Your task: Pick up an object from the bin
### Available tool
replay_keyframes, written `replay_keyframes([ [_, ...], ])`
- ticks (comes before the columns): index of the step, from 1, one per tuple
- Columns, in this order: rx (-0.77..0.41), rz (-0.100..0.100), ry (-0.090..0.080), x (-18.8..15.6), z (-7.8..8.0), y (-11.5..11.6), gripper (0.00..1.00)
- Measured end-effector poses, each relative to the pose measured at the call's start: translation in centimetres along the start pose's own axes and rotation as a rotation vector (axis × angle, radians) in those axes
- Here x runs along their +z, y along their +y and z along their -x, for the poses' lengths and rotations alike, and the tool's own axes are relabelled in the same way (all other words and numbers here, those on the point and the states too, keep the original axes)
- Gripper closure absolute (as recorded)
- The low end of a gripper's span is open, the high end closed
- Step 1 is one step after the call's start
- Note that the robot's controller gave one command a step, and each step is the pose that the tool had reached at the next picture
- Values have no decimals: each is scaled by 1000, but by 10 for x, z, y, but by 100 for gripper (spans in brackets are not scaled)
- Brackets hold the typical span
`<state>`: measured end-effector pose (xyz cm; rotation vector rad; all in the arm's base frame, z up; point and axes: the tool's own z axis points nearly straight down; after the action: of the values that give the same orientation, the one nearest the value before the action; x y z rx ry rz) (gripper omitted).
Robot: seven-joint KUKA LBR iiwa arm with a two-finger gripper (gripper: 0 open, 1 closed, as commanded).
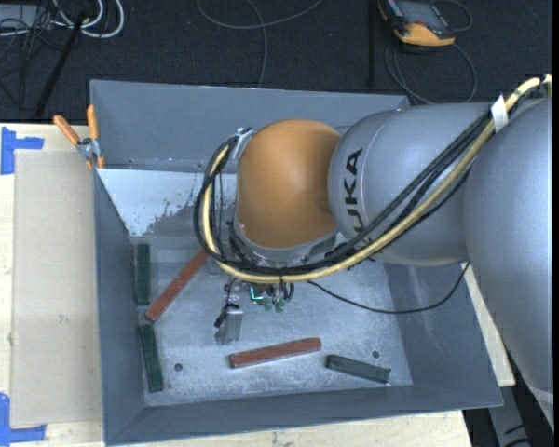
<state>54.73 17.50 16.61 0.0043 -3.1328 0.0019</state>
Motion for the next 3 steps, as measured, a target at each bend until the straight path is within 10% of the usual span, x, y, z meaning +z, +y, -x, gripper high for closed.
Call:
replay_keyframes([
  [1, -197, 1, -16, 97, -63, -41, 0],
  [2, -206, -4, -8, 97, -53, -133, 0],
  [3, -210, 1, -8, 97, -54, -128, 100],
])
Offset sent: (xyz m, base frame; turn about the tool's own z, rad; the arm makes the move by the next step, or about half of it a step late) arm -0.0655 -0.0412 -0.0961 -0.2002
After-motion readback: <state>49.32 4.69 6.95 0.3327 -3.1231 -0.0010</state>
